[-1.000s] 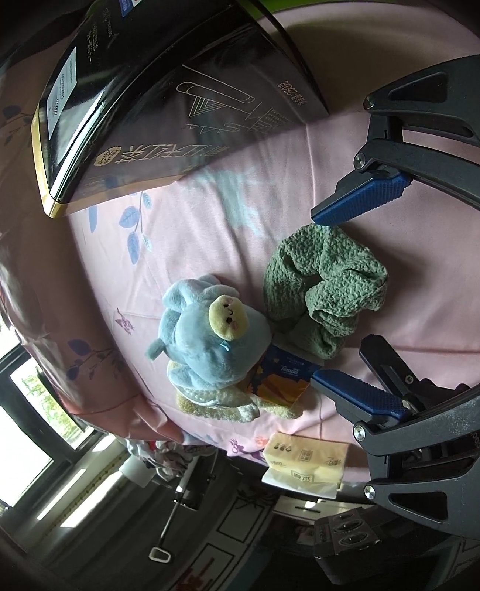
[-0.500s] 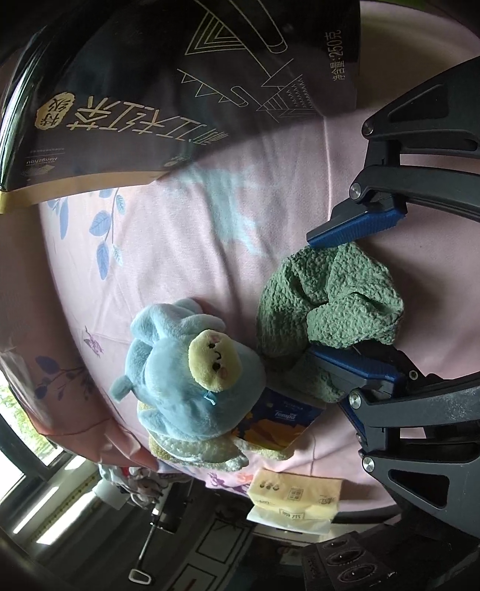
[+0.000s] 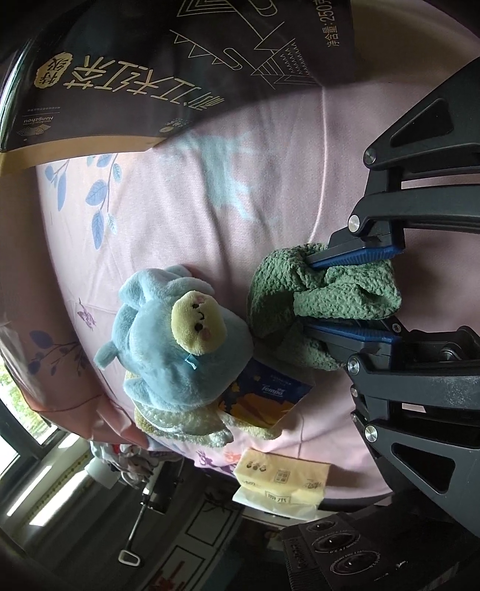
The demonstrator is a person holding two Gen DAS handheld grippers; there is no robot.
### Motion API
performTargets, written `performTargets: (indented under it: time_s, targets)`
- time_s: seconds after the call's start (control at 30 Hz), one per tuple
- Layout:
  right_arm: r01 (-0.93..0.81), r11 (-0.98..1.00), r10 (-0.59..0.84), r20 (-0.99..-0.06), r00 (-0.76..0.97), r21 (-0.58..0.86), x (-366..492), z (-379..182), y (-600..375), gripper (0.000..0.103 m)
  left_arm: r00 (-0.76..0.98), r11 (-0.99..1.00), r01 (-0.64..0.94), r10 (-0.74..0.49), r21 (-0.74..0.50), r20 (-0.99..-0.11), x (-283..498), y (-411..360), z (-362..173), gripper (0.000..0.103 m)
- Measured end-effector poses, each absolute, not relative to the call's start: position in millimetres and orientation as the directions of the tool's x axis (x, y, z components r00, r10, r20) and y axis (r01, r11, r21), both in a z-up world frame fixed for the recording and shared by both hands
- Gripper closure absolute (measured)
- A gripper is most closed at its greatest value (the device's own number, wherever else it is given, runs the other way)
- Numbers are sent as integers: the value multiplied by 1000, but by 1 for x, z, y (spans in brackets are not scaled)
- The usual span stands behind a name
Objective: Organize soft objects
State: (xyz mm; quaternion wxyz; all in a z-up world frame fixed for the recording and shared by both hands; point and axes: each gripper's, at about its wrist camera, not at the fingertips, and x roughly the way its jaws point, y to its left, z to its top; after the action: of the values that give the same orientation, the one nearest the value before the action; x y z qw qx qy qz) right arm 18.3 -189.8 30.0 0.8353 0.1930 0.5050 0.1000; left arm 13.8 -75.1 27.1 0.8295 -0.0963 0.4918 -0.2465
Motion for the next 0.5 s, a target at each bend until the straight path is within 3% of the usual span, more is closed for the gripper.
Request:
performTargets:
  time_s: [0.5]
  targets:
    - [-116,934,328,-682,654,339,-19,85,-176,71,601,862,385,-506,-331,-619,-26,-70,72,81]
